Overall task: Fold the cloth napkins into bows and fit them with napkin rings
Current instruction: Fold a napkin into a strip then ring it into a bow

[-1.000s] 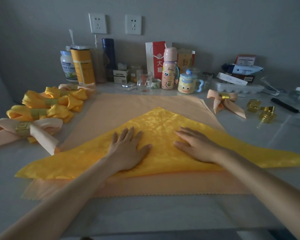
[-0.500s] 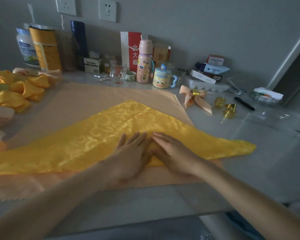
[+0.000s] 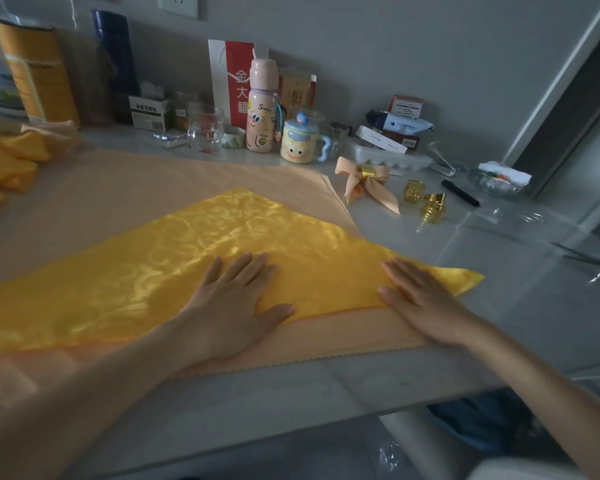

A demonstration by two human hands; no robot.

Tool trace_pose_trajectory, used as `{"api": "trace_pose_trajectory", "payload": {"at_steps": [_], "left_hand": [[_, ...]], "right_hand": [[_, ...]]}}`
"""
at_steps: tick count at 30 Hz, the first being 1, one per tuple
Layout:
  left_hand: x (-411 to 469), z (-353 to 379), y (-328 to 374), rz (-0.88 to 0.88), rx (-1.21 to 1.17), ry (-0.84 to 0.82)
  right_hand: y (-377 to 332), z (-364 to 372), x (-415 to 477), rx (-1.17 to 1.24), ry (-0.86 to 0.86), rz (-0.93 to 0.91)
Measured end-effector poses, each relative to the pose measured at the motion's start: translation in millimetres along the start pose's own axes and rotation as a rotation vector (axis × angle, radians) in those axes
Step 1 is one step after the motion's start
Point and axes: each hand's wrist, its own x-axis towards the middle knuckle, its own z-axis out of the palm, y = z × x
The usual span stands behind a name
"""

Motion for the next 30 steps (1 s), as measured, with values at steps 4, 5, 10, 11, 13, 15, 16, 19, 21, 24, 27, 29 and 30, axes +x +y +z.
{"api": "trace_pose_trajectory", "payload": {"at_steps": [4,5,10,11,13,15,16,19,21,24,27,29,30], "left_hand": [[-0.8,-1.8,1.5,0.002,0.004,-0.01],[-1.1,-1.8,0.9,-0.001,0.009,-0.018],[-4.8,-8.5,6.8,-0.026,0.051,-0.02],[-5.2,-12.0,9.9,-0.016,0.079,0.007],[-5.0,-18.0,20.7,0.053,0.13,0.096],[-3.5,-21.8,36.0,0.115,0.113,0.199],[-3.4,-23.1,42.6,0.103,0.072,0.23],[-2.6,-25.8,47.6,-0.042,-0.041,0.298],[-8.5,-26.5,38.3,-0.153,-0.056,0.309],[-28.6,-17.3,12.7,-0.204,0.005,0.231],[-64.1,-5.4,-21.6,-0.245,0.024,0.124],[-86.9,-2.3,-44.9,-0.263,0.031,0.091],[-98.1,-3.8,-54.5,-0.283,0.035,0.066]], "right_hand": [[41.8,-17.6,-9.9,0.066,0.016,0.279],[51.5,-22.2,-11.1,0.072,0.039,0.343],[68.6,-34.0,-10.8,0.076,0.152,0.462],[62.8,-38.8,-8.3,0.026,0.259,0.45],[36.8,-50.7,-1.5,0.016,0.485,0.365],[-6.0,-52.2,5.2,0.127,0.57,0.204],[-31.9,-47.1,8.5,0.151,0.55,0.093],[-105.0,-20.4,15.4,0.132,0.407,-0.304],[-139.0,-8.4,20.3,0.101,0.337,-0.47],[-158.4,3.8,25.4,0.153,0.244,-0.556],[-164.1,20.9,27.3,0.125,0.151,-0.599],[-163.8,25.0,30.1,0.111,0.143,-0.59],[-161.3,24.3,30.4,0.109,0.148,-0.589]]}}
